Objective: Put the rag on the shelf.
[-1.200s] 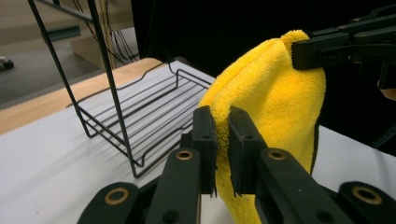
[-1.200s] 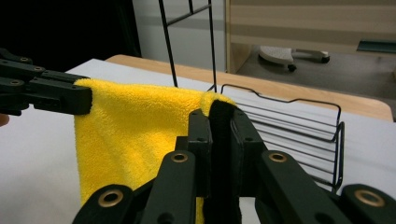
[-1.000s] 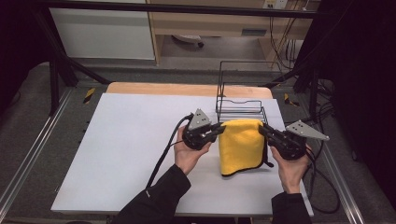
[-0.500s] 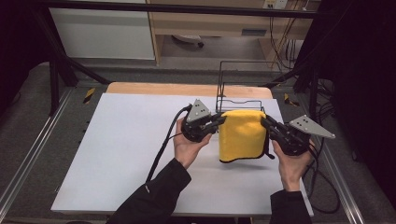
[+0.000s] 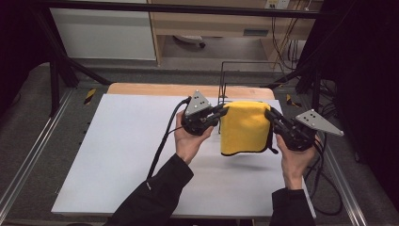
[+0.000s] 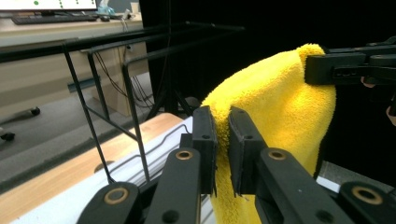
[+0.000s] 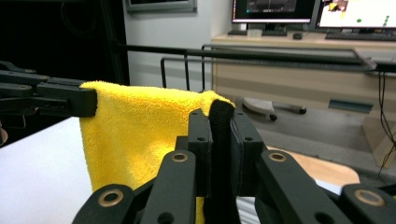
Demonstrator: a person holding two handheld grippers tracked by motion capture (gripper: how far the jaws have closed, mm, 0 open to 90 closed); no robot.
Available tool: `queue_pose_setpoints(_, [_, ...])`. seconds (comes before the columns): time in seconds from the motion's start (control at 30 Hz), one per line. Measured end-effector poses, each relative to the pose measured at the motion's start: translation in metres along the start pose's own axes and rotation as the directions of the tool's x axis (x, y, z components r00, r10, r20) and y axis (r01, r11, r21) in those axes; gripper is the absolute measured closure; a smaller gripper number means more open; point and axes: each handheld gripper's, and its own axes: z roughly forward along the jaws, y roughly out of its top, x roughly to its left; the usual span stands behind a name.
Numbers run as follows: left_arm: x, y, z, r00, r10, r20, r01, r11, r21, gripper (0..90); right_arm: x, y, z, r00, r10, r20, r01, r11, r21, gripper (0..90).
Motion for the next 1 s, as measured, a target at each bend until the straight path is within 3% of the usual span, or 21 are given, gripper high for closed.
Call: queue_pose_setpoints(1.0, [0.007, 0.061, 0.009, 0.9994, 0.026, -0.022, -0.028, 0.9919, -0.124, 82.4, -0.008, 0.049, 0.003, 0.9980, -0.005, 0.062, 0.014, 0.990, -0.139, 81.2])
